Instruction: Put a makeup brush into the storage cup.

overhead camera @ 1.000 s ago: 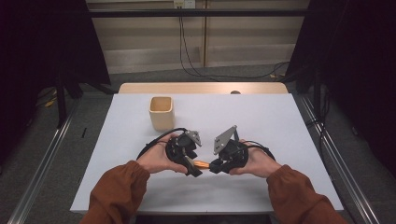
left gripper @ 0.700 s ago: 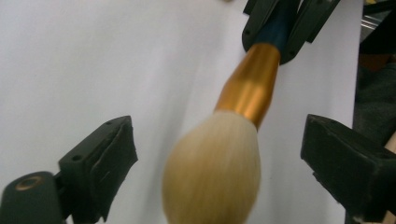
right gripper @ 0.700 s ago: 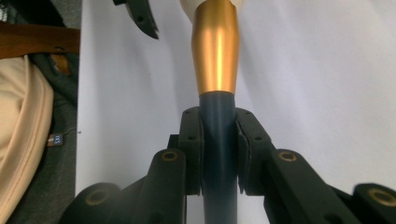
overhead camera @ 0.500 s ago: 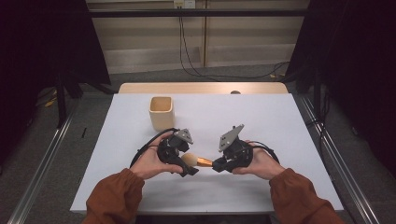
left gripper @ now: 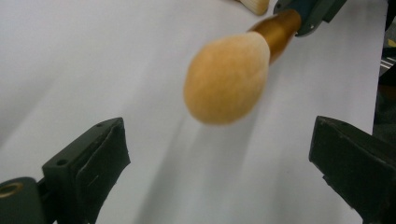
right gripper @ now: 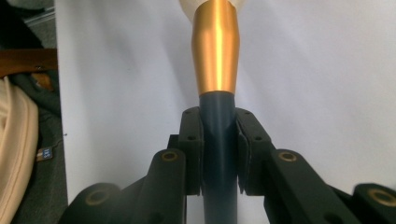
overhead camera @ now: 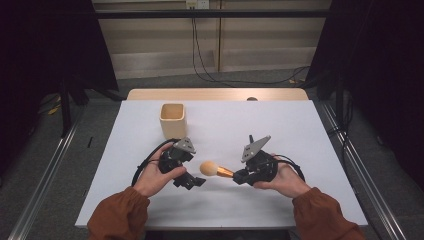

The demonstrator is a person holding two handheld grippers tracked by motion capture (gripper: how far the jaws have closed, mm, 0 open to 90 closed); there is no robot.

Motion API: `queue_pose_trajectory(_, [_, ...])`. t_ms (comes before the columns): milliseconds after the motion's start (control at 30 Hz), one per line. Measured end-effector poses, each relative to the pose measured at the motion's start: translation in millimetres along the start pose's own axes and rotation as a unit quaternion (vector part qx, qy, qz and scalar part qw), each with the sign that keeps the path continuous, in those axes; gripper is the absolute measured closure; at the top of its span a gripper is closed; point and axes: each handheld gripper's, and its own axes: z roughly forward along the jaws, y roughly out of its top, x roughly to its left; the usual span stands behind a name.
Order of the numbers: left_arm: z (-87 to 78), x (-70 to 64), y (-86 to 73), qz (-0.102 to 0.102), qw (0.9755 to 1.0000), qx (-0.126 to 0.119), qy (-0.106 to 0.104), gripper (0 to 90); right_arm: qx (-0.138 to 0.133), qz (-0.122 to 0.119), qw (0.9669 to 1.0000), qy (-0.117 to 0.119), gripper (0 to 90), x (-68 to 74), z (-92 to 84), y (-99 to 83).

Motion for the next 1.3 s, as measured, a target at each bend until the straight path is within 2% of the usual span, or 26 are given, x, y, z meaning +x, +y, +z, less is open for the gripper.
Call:
queue_pose_trajectory(100, [-3.6, -0.2, -5.9, -0.008, 0.9999, -0.009, 0.004, 4.5, -0.009, 0.01, 0.9999, -0.003, 75.3, -1.2, -0.9, -4.3])
queue_pose_trajectory(200, [-5.4, -0.1, -13.2, -0.014, 0.9997, -0.013, 0.016, 4.5, -0.014, 0.02, 0.9997, -0.005, 75.3, -1.9, -1.5, -7.9])
queue_pose_trajectory(300, [-6.8, -1.4, -19.5, -0.029, 0.9991, -0.024, 0.02, 4.5, -0.022, 0.033, 0.9992, -0.011, 75.3, -3.1, -1.0, -11.6])
queue_pose_trajectory(467, [-13.6, -1.8, -25.1, -0.035, 0.9982, -0.038, 0.031, 4.5, -0.045, 0.051, 0.9975, -0.022, 75.3, -3.3, -1.6, -14.4])
queue_pose_trajectory(533, [-15.3, -2.8, -28.1, -0.038, 0.9976, -0.043, 0.039, 4.5, -0.048, 0.048, 0.9975, -0.021, 75.3, -2.3, -1.6, -14.9])
queue_pose_trajectory(767, [-17.1, -3.4, -37.5, -0.053, 0.9962, -0.055, 0.043, 4.8, -0.056, 0.055, 0.9965, -0.028, 75.3, 0.9, 0.1, -19.1])
queue_pose_trajectory(967, [-21.4, -5.2, -41.4, -0.057, 0.9942, -0.071, 0.059, 4.7, -0.09, 0.077, 0.992, -0.042, 75.3, -0.9, -5.1, -25.7])
queue_pose_trajectory(1300, [-24.5, -8.8, -41.4, -0.058, 0.9924, -0.091, 0.06, 4.7, -0.136, 0.09, 0.9849, -0.058, 75.3, -0.8, -10.4, -30.5])
